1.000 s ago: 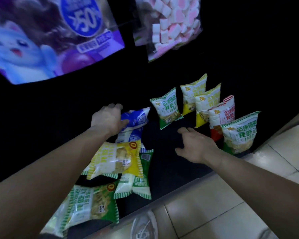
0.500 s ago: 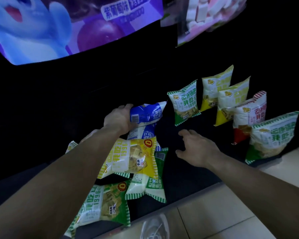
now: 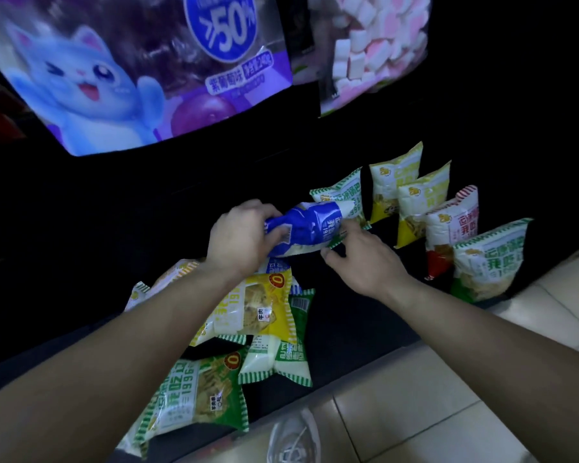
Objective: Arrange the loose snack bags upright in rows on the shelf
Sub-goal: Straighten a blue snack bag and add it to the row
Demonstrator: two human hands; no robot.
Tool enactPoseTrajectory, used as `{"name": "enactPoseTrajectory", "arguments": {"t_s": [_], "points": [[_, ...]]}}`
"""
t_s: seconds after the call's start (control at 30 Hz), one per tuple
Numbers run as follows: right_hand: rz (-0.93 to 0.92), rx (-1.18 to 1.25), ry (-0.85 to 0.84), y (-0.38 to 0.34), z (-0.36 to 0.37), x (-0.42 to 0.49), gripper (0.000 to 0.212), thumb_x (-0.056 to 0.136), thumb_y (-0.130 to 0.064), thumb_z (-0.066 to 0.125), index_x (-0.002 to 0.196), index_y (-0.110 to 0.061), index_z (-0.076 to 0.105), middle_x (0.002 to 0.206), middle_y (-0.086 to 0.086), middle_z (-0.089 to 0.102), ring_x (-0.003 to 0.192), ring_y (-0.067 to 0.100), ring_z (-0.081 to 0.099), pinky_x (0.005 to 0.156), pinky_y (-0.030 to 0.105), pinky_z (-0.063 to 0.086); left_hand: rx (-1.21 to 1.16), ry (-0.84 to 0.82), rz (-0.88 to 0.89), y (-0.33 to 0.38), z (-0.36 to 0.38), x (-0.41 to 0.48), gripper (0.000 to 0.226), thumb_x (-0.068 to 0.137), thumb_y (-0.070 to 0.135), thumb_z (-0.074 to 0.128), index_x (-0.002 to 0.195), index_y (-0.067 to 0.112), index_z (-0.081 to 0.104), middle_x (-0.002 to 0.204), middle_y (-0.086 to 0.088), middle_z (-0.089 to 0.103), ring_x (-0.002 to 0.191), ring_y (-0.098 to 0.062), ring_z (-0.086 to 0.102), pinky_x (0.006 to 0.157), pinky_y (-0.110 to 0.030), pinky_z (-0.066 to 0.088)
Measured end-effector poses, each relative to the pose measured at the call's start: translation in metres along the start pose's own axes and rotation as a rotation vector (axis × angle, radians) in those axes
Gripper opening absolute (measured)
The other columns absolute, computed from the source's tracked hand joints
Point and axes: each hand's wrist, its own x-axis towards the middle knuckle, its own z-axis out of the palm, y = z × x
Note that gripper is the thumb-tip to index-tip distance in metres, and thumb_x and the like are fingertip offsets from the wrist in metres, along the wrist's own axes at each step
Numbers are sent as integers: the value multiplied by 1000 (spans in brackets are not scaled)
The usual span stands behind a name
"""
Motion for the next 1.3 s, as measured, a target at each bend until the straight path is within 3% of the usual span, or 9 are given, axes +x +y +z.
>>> {"name": "enactPoseTrajectory", "arguments": {"t_s": [0.13, 0.33, 0.4, 0.5, 0.7, 0.83, 0.93, 1.1, 1.3], "points": [[103, 164, 52, 5, -13, -7, 45, 95, -51, 50, 126, -20, 41, 99, 2, 65, 87, 26, 64, 76, 42, 53, -107, 8, 21, 33, 4, -24, 31, 89, 50, 61, 105, 26, 73, 101, 5, 68, 89, -17, 65, 71, -33, 50], [196, 342, 67, 26, -12, -1, 53, 96, -43, 55, 137, -16, 35, 110, 1, 62, 89, 19, 58, 75, 32, 43, -484, -76, -31, 64, 40, -39, 32, 85, 32, 75, 114, 19, 74, 113, 7, 67, 101, -5, 61, 91, -16, 43], [229, 396, 70, 33, -9, 5, 59, 94, -41, 59, 141, -19, 31, 109, -2, 63, 88, 18, 62, 74, 33, 49, -628, -204, -141, 67, 55, -43, 46, 79, 33, 79, 123, 23, 69, 120, 11, 64, 107, -1, 60, 101, -23, 45], [283, 402, 22, 42, 2, 13, 67, 88, -35, 66, 142, -18, 29, 111, 0, 65, 89, 21, 65, 79, 43, 57, -783, -429, -289, 68, 73, -49, 63, 66, 43, 79, 126, 32, 62, 114, 10, 69, 98, -5, 67, 90, -35, 56], [345, 217, -208, 53, 31, 7, 60, 90, -34, 64, 140, -10, 39, 126, 11, 59, 109, 28, 60, 81, 31, 45, -907, -797, -295, 69, 87, -62, 50, 81, 20, 80, 125, 28, 58, 123, 8, 63, 104, 4, 56, 88, -13, 47], [372, 142, -232, 64, 34, 2, 63, 93, -40, 62, 142, -9, 39, 132, 12, 56, 112, 28, 57, 79, 29, 41, -940, -703, -345, 63, 90, -61, 32, 83, 14, 77, 113, 13, 65, 111, -1, 68, 104, -14, 65, 95, -31, 53], [426, 146, -266, 73, 38, -1, 73, 85, -41, 74, 138, -9, 36, 124, 10, 58, 100, 24, 58, 76, 31, 45, -760, -622, -313, 52, 87, -56, 23, 85, 22, 75, 105, 23, 65, 107, 7, 66, 96, -10, 64, 88, -30, 54], [465, 114, -250, 74, 49, 0, 81, 70, -33, 90, 129, -6, 41, 129, 11, 58, 115, 26, 58, 79, 28, 44, -734, -511, -352, 38, 85, -57, 21, 87, 24, 73, 106, 27, 64, 103, 6, 67, 91, -8, 65, 84, -31, 56], [241, -29, -338, 81, 22, -9, 86, 70, -18, 90, 144, -12, 45, 135, 6, 58, 117, 21, 59, 90, 24, 45, -529, -426, -247, 39, 78, -50, 72, 80, 34, 78, 142, 25, 44, 138, 1, 50, 122, -16, 50, 99, -29, 43]]}}
